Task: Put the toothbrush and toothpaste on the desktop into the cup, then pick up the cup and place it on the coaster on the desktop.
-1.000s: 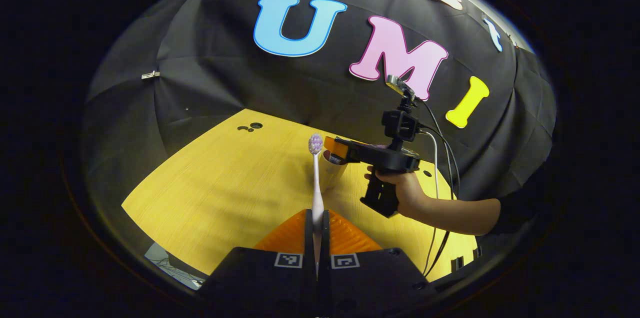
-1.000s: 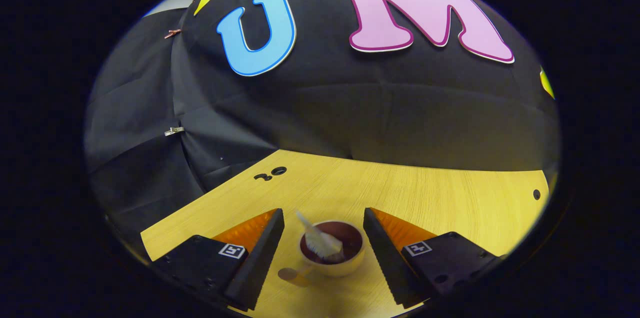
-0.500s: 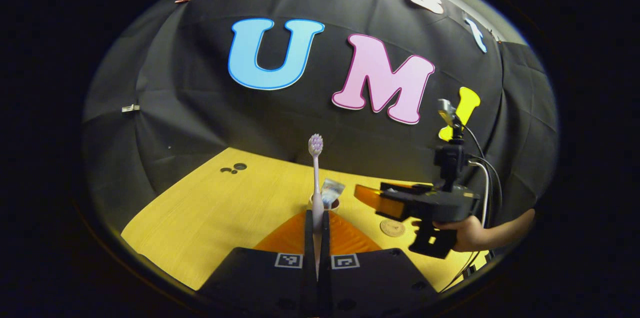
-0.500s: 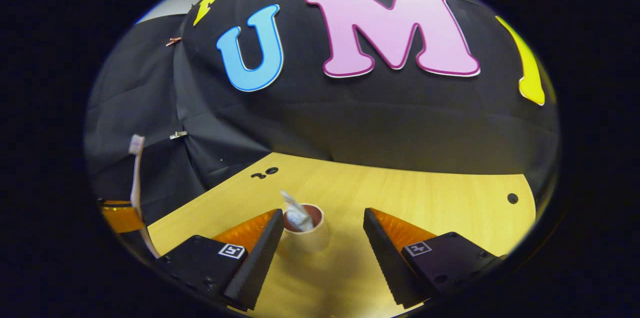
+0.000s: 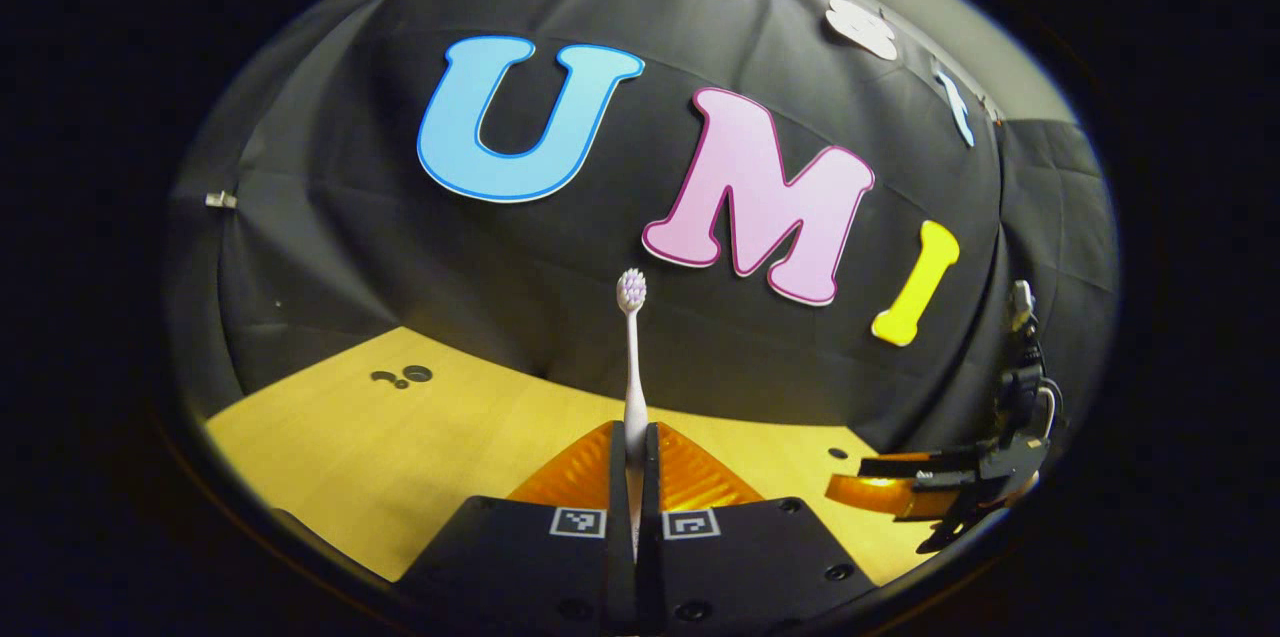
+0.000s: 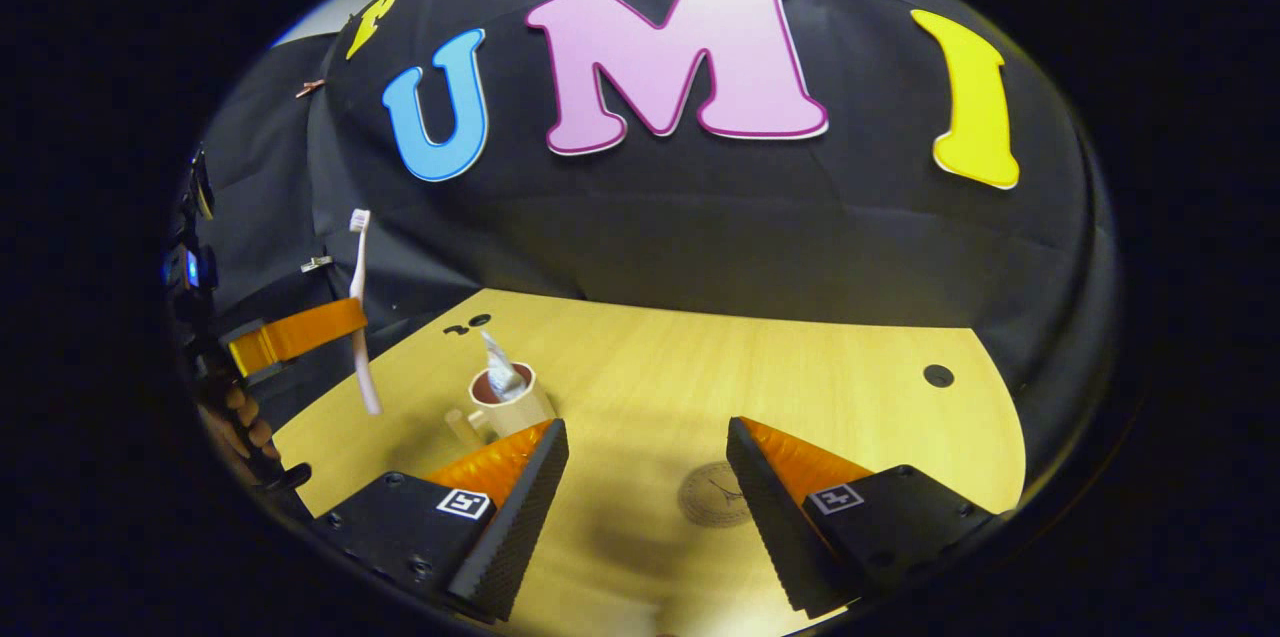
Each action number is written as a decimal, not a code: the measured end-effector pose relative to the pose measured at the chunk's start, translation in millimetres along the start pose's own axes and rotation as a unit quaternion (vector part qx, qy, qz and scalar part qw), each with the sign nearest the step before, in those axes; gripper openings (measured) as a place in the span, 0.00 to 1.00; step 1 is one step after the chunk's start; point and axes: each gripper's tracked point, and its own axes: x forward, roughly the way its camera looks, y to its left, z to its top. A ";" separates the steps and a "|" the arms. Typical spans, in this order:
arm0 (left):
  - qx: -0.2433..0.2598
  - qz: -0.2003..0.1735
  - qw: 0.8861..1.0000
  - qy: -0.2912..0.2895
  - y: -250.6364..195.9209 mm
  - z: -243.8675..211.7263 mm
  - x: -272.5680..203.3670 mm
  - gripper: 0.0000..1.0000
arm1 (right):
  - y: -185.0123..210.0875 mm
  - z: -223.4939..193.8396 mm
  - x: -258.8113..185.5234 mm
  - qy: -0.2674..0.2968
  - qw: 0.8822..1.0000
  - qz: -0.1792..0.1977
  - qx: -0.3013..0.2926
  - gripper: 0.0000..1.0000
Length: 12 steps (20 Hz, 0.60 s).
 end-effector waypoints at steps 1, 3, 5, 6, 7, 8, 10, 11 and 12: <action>-0.007 0.001 1.000 -0.011 5.1 -0.3 11.2 0.06 | -9.0 -2.6 -3.5 0.005 1.000 -0.006 0.000 0.98; -0.010 0.008 1.000 -0.024 16.2 -6.1 31.4 0.06 | -25.8 -10.3 -7.9 0.014 1.000 -0.019 0.004 0.98; -0.006 0.029 0.999 -0.029 31.9 -16.9 47.3 0.06 | -42.6 -19.6 -9.9 0.022 0.999 -0.036 0.010 0.98; -0.007 0.033 0.999 -0.035 35.0 -19.5 52.9 0.06 | -49.3 -24.2 -11.2 0.026 0.999 -0.043 0.016 0.98; -0.007 0.036 0.998 -0.042 38.2 -20.8 58.3 0.06 | -53.1 -29.5 -11.8 0.030 0.998 -0.047 0.021 0.98; -0.007 0.038 0.998 -0.048 42.2 -23.6 66.5 0.06 | -56.5 -35.4 -11.2 0.036 0.998 -0.050 0.025 0.98; -0.008 0.046 0.998 -0.039 53.9 -37.0 78.7 0.06 | -63.4 -58.5 3.8 0.049 0.997 -0.058 0.032 0.98; -0.014 0.042 0.998 -0.045 54.9 -37.4 81.8 0.06 | -64.4 -61.7 4.9 0.052 0.996 -0.060 0.039 0.99; -0.019 0.038 0.998 -0.054 55.8 -36.3 85.4 0.06 | -63.5 -61.6 3.5 0.052 0.996 -0.059 0.046 0.99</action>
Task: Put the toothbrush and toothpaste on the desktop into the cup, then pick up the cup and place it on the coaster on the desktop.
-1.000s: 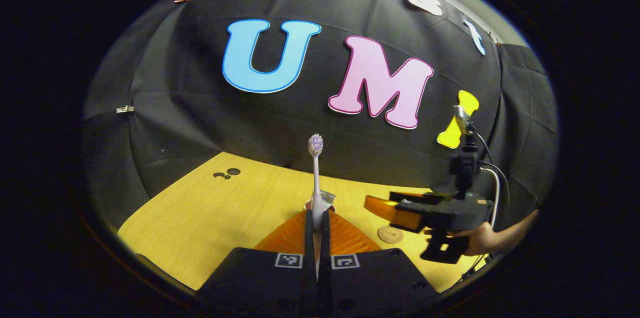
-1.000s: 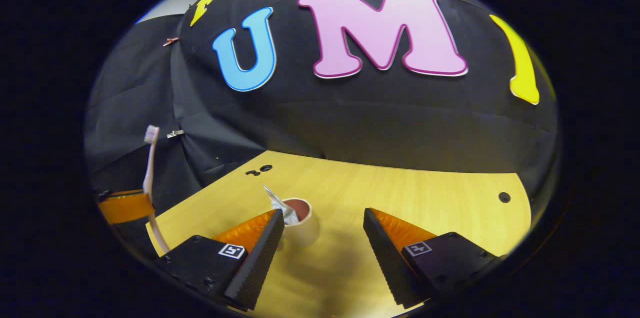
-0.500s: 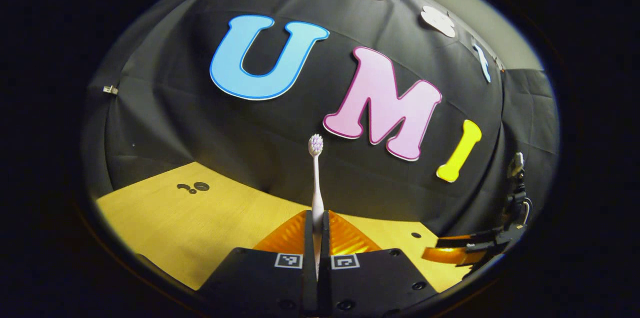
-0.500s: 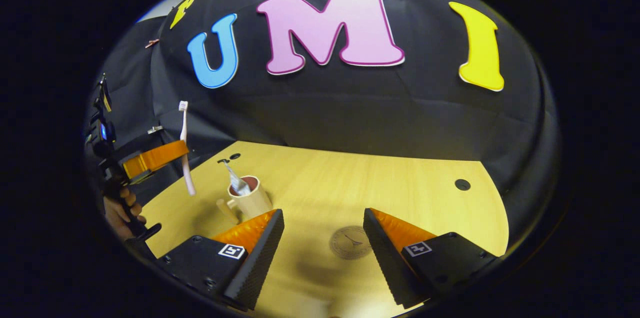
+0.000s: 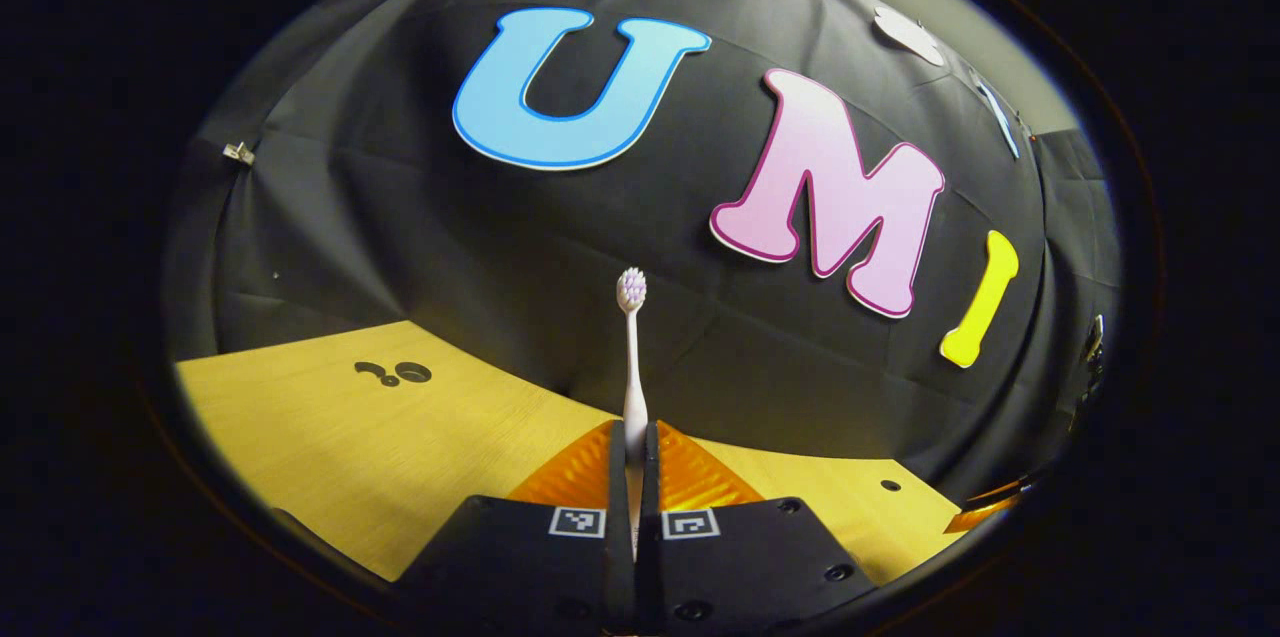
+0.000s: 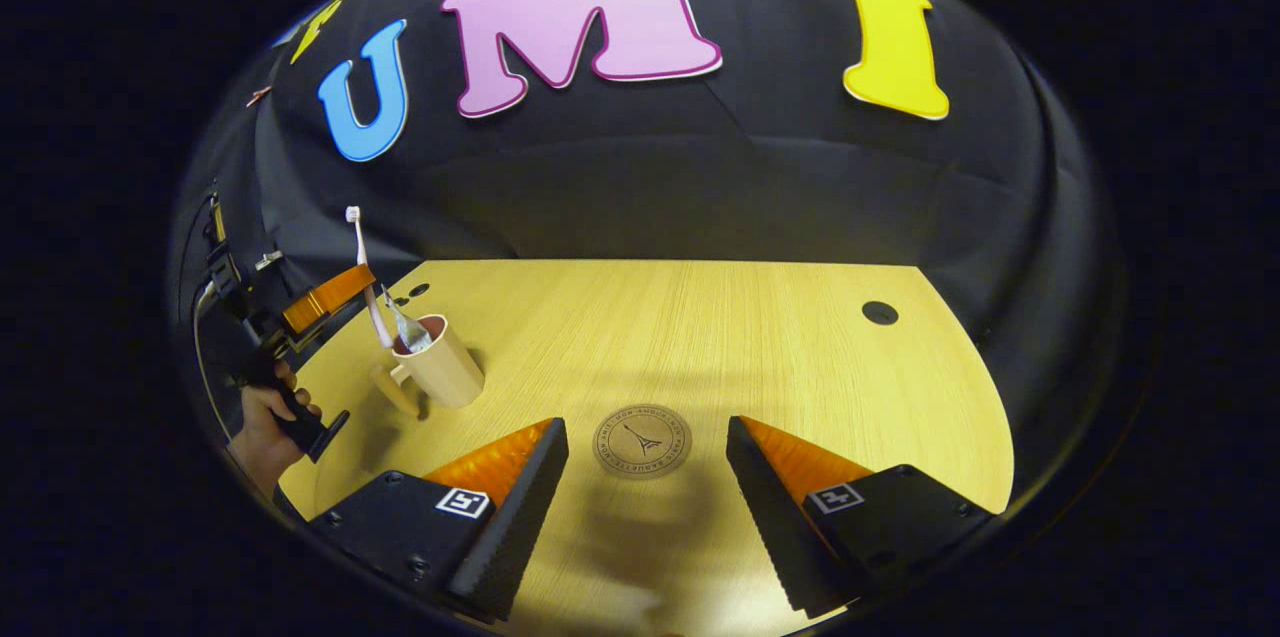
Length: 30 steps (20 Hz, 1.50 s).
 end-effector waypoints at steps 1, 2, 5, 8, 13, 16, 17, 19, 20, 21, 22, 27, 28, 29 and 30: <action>-0.002 0.000 1.000 -0.002 2.3 -0.4 3.5 0.06 | 0.9 0.1 -0.3 -0.002 1.000 0.000 0.002 0.98; -0.006 -0.002 1.000 -0.003 2.3 -3.8 5.9 0.06 | -0.6 1.0 -0.2 -0.005 1.000 -0.001 -0.001 0.98; -0.004 -0.002 1.000 0.005 4.0 -14.4 11.5 0.06 | -5.0 -0.6 -2.4 -0.006 1.000 -0.003 -0.014 0.98; 0.016 -0.005 1.000 0.020 0.9 -30.5 11.7 0.06 | -6.7 -1.8 -6.0 -0.006 1.000 -0.002 -0.020 0.98; 0.076 -0.014 0.995 0.057 -8.5 -61.1 -0.2 0.11 | -14.7 -10.6 -16.6 -0.004 0.999 -0.010 -0.031 0.98; 0.096 -0.018 0.993 0.066 -11.6 -60.9 -8.5 0.37 | -22.9 -16.1 -19.4 0.001 1.000 -0.018 -0.015 0.98; 0.100 -0.019 0.993 0.067 -10.8 -55.4 -13.0 0.53 | -26.7 -15.9 -20.6 0.001 1.000 -0.022 -0.012 0.98; 0.109 -0.018 0.991 0.079 -8.5 -51.1 -19.0 0.85 | -32.9 -13.6 -23.7 -0.003 1.000 -0.028 -0.007 0.98; 0.120 -0.008 0.988 0.099 -2.8 -52.4 -25.7 0.87 | -35.3 -12.1 -26.1 -0.003 1.000 -0.028 -0.002 0.98; 0.133 0.005 0.984 0.117 3.0 -53.8 -31.9 0.93 | -36.0 -11.6 -28.7 -0.004 1.000 -0.027 0.001 0.98; 0.146 0.011 0.981 0.130 4.8 -54.1 -38.6 0.94 | -38.8 -11.0 -31.2 -0.004 1.000 -0.027 0.001 0.98; 0.169 0.014 0.966 0.196 -4.6 -62.3 -71.3 0.98 | -50.0 -6.6 -48.7 -0.002 0.999 -0.032 0.017 0.98; 0.171 0.014 0.963 0.209 -7.8 -62.4 -76.6 0.98 | -51.7 -4.7 -53.3 -0.005 0.999 -0.033 0.020 0.98; 0.167 0.013 0.960 0.224 -11.8 -65.2 -81.9 0.98 | -54.3 -3.3 -58.0 -0.007 0.999 -0.034 0.020 0.98; 0.161 0.011 0.957 0.241 -17.2 -67.7 -86.4 0.98 | -57.0 -4.1 -62.6 -0.008 0.999 -0.035 0.022 0.98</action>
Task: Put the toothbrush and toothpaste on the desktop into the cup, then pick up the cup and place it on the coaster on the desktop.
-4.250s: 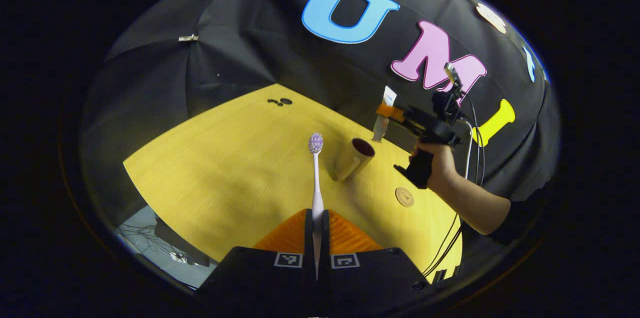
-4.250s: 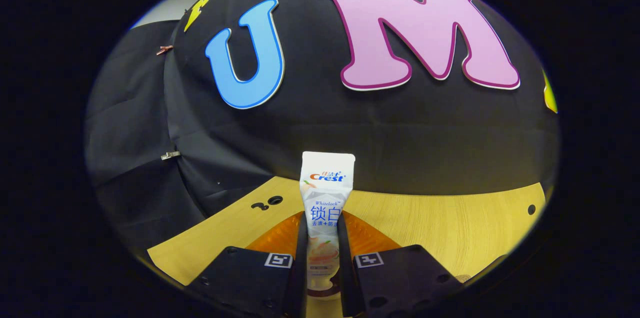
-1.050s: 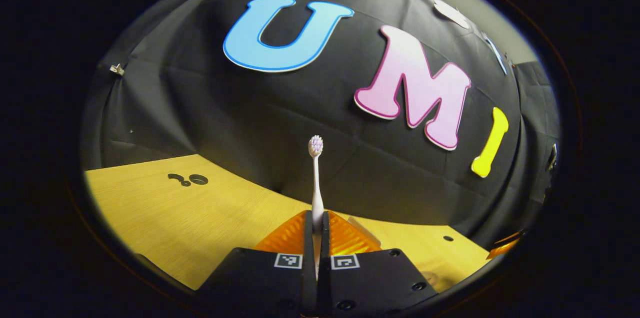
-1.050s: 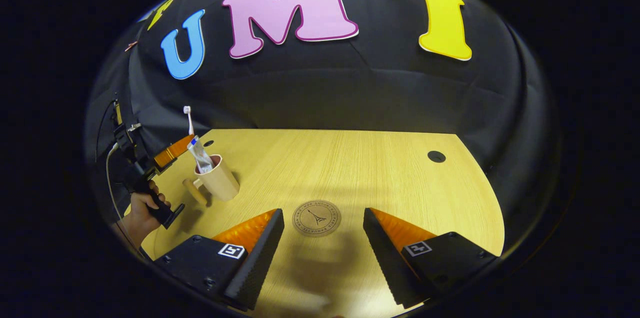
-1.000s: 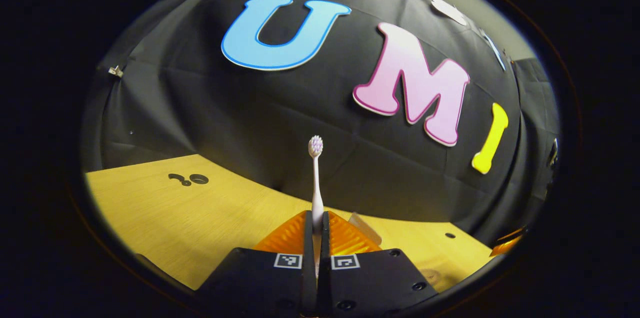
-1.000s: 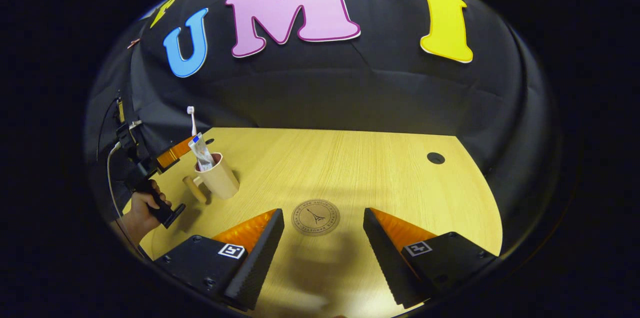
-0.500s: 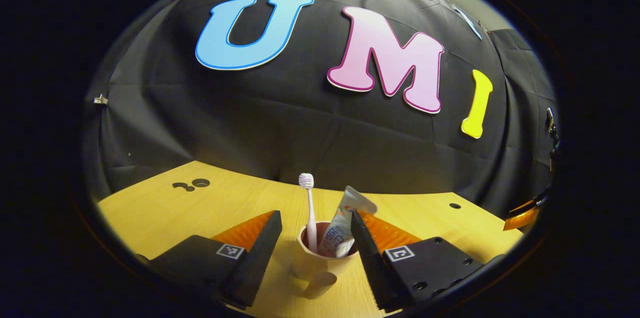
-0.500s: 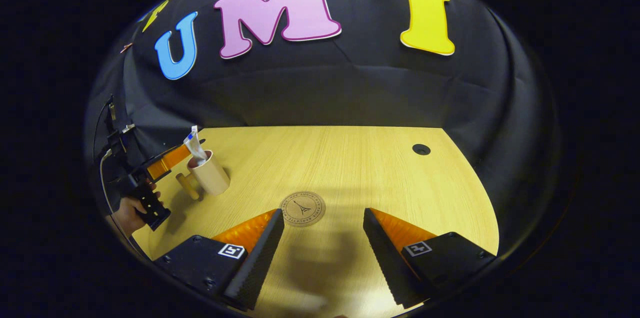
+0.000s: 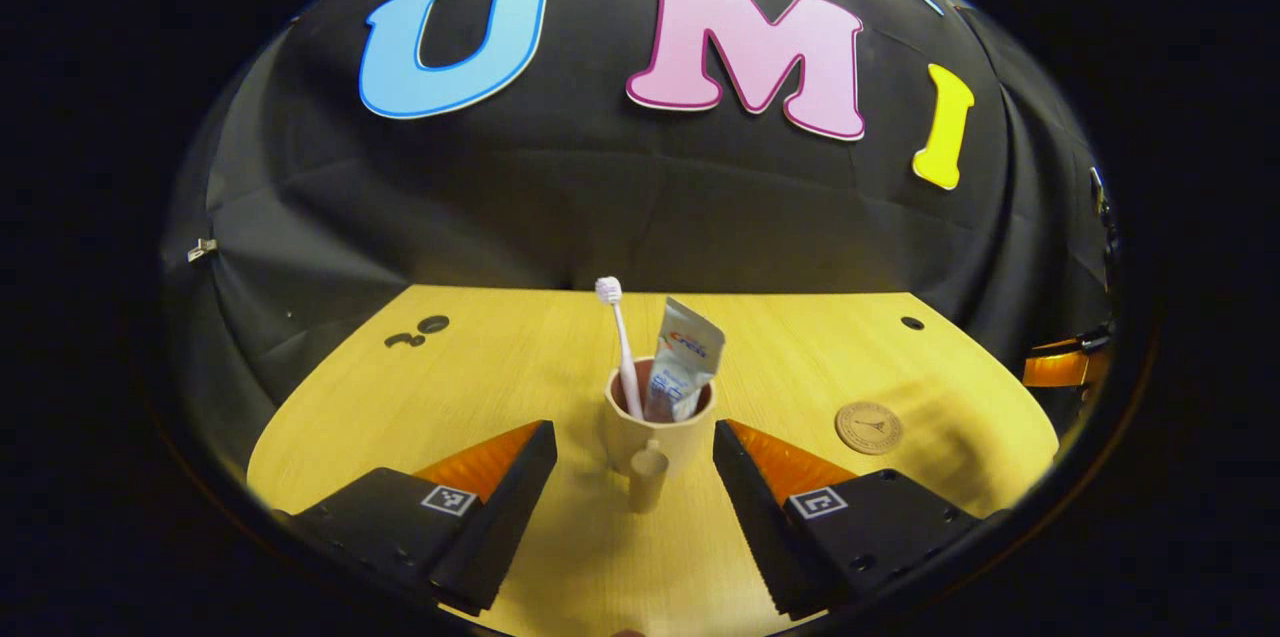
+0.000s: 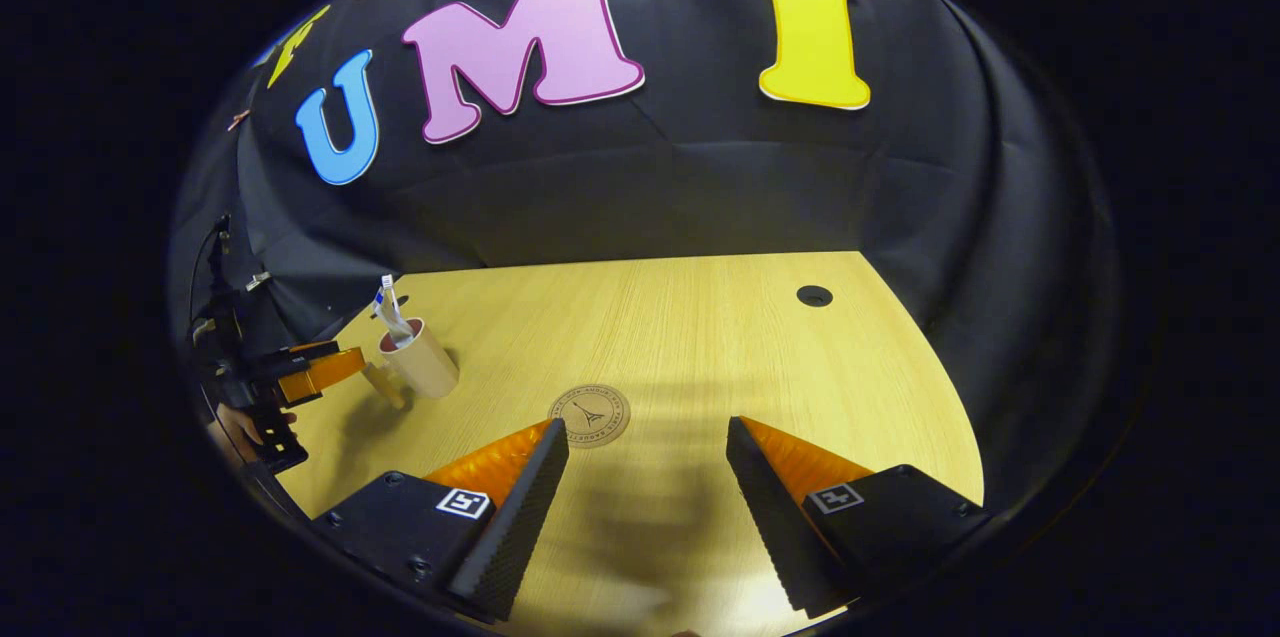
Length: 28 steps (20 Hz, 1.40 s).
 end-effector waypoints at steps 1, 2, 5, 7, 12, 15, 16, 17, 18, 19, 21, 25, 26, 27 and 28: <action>-0.001 -0.004 1.000 0.014 -3.5 -1.4 -1.8 0.98 | -2.0 -0.9 -4.5 0.000 1.000 0.001 0.004 0.98; 0.003 -0.006 1.000 0.025 -6.4 -1.1 -1.8 0.98 | -1.4 -2.3 -8.8 0.003 1.000 0.005 0.009 0.98; 0.010 -0.004 0.997 0.073 -9.1 -9.5 -1.4 0.98 | 6.3 -13.3 -24.6 0.019 0.999 0.024 0.029 0.98; 0.012 -0.001 0.993 0.114 -9.9 -20.1 9.4 0.98 | 7.6 -16.9 -34.3 0.018 0.999 0.025 0.029 0.98; 0.018 0.014 0.975 0.221 2.5 -47.6 30.9 0.98 | 2.2 -22.7 -57.3 0.013 0.999 0.020 0.042 0.98; 0.003 0.009 0.962 0.274 2.6 -58.3 42.4 0.98 | -8.9 -31.8 -67.5 0.017 0.997 0.000 0.073 0.98; -0.003 0.005 0.957 0.289 1.8 -62.9 46.7 0.98 | -14.5 -34.7 -70.8 0.018 0.996 -0.009 0.084 0.98; -0.004 0.002 0.953 0.303 1.6 -66.1 49.5 0.98 | -20.5 -37.8 -73.4 0.014 0.995 -0.020 0.094 0.98; 0.000 0.002 0.949 0.317 3.3 -68.3 52.1 0.98 | -26.3 -39.1 -76.4 0.012 0.994 -0.030 0.103 0.98; 0.009 0.003 0.944 0.331 4.5 -69.8 53.0 0.98 | -30.9 -40.7 -79.1 0.012 0.993 -0.038 0.111 0.98; 0.032 -0.003 0.934 0.357 6.2 -72.3 57.9 0.98 | -39.6 -42.2 -82.0 0.010 0.990 -0.053 0.129 0.98; 0.093 -0.019 0.914 0.394 10.8 -69.4 65.0 0.95 | -53.6 -41.8 -87.1 0.002 0.986 -0.076 0.151 0.98; 0.105 -0.022 0.910 0.400 11.6 -69.8 66.7 0.95 | -56.8 -40.4 -90.4 -0.004 0.985 -0.078 0.154 0.98; 0.110 -0.023 0.908 0.404 11.0 -67.2 70.9 0.92 | -57.8 -38.8 -93.6 -0.008 0.984 -0.079 0.158 0.98; 0.110 -0.025 0.908 0.403 10.0 -65.4 74.5 0.90 | -58.0 -39.3 -93.8 -0.008 0.984 -0.079 0.160 0.98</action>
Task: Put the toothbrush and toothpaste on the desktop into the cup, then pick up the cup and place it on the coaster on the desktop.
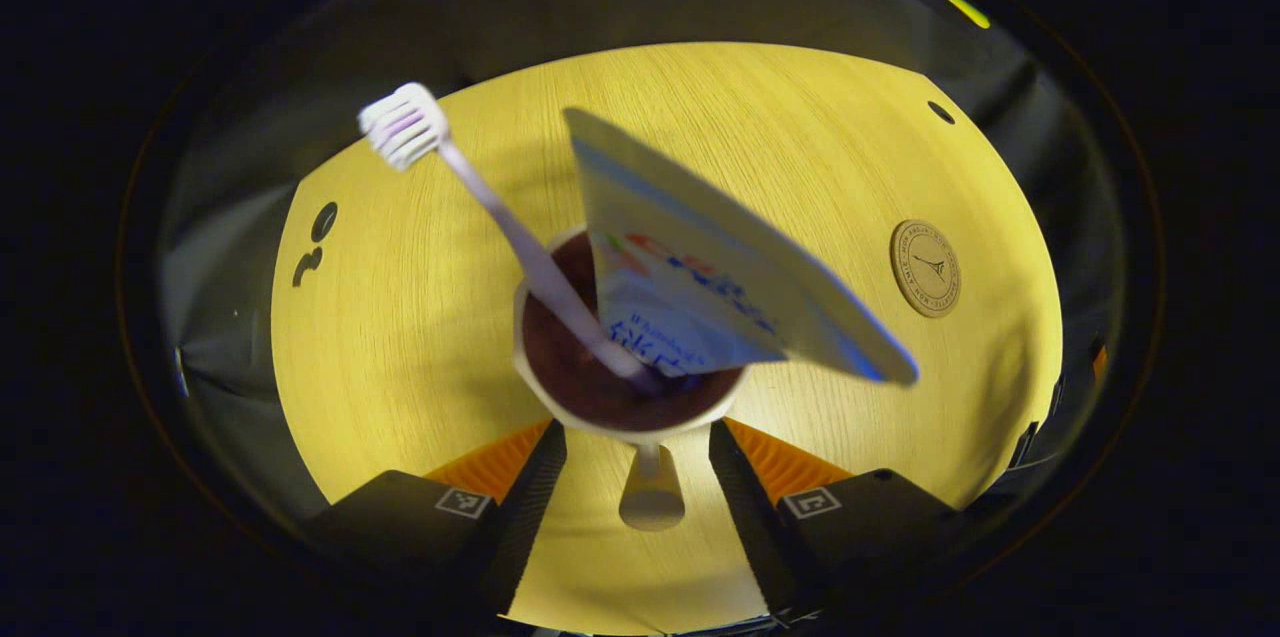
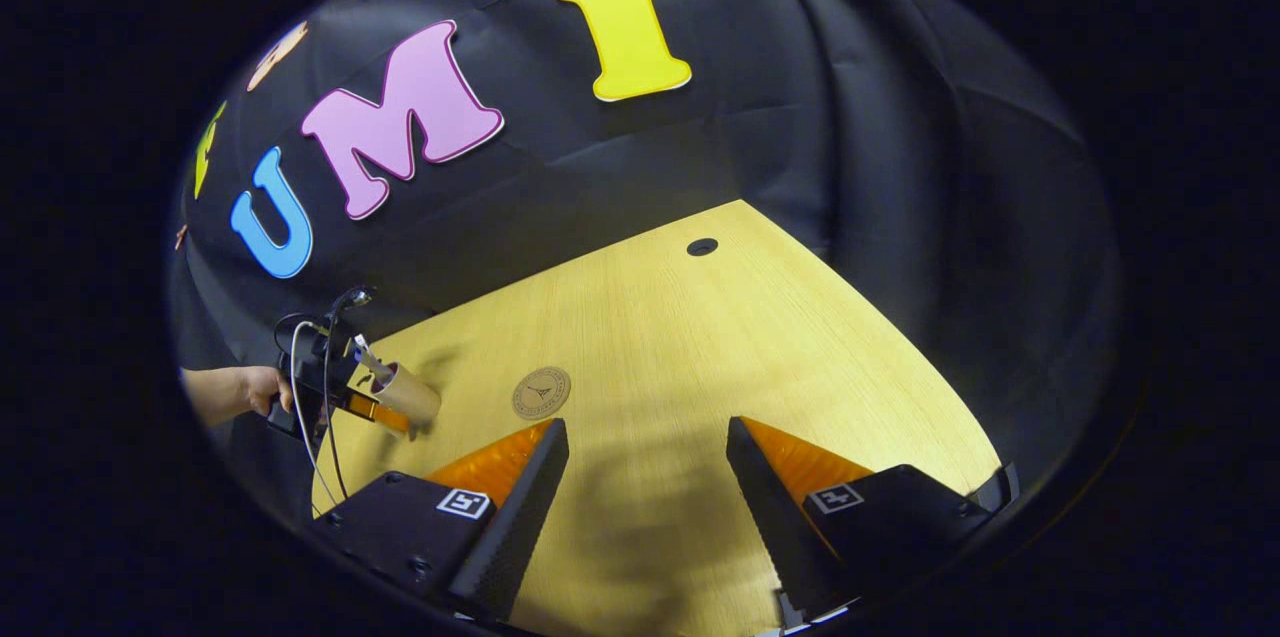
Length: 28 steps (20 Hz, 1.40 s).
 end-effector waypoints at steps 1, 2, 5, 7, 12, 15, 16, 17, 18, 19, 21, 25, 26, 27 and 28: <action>-0.001 -0.002 1.000 0.001 -0.7 2.2 0.7 0.86 | -1.4 -1.5 0.1 0.002 1.000 -0.002 0.000 0.98; 0.000 -0.004 1.000 0.004 -0.3 2.9 0.9 0.84 | -2.6 -4.0 0.4 0.004 1.000 -0.003 0.000 0.98; 0.006 -0.016 1.000 0.016 -6.1 0.7 5.1 0.72 | -1.7 -10.8 -0.7 0.012 1.000 0.000 0.004 0.98; 0.003 -0.014 1.000 0.010 -5.2 3.8 6.1 0.54 | -2.1 -9.7 -2.1 0.007 1.000 0.000 0.004 0.99; -0.021 -0.012 1.000 0.011 -5.1 -1.2 8.9 0.31 | -2.4 -12.3 -6.2 0.008 1.000 0.004 0.000 0.98; -0.035 -0.013 0.999 0.010 -8.2 -1.0 9.8 0.34 | -7.0 -11.8 -7.2 0.005 1.000 0.000 -0.002 0.98; -0.039 -0.016 0.999 0.009 -8.1 -0.8 9.6 0.30 | -9.8 -9.5 -7.8 0.002 1.000 -0.003 -0.002 0.98; -0.043 -0.017 0.999 0.007 -8.4 -0.6 9.5 0.33 | -11.9 -7.6 -7.1 -0.002 1.000 -0.005 -0.002 0.98; -0.049 -0.019 0.999 0.005 -9.9 -0.9 10.7 0.28 | -15.0 -5.4 -8.0 -0.004 1.000 -0.008 -0.002 0.98; -0.053 -0.021 0.998 0.002 -11.8 0.4 11.6 0.28 | -17.9 -3.8 -9.3 -0.007 1.000 -0.010 -0.001 0.98; -0.056 -0.023 0.998 -0.005 -12.3 -0.4 9.6 0.27 | -24.0 -3.5 -10.2 -0.008 1.000 -0.014 -0.004 0.98; -0.038 -0.018 0.999 -0.019 -24.8 6.3 -4.3 0.22 | -40.4 3.9 -14.4 -0.014 0.999 -0.026 -0.018 0.98; -0.031 -0.021 0.999 -0.023 -27.8 8.8 -11.8 0.27 | -44.8 6.6 -15.6 -0.018 0.999 -0.028 -0.016 0.98; -0.026 -0.024 0.999 -0.026 -32.1 11.0 -16.6 0.27 | -49.2 8.6 -16.8 -0.020 0.999 -0.031 -0.013 0.98; -0.018 -0.029 0.999 -0.027 -38.6 13.0 -24.1 0.27 | -54.9 10.9 -18.4 -0.023 0.999 -0.035 -0.010 0.98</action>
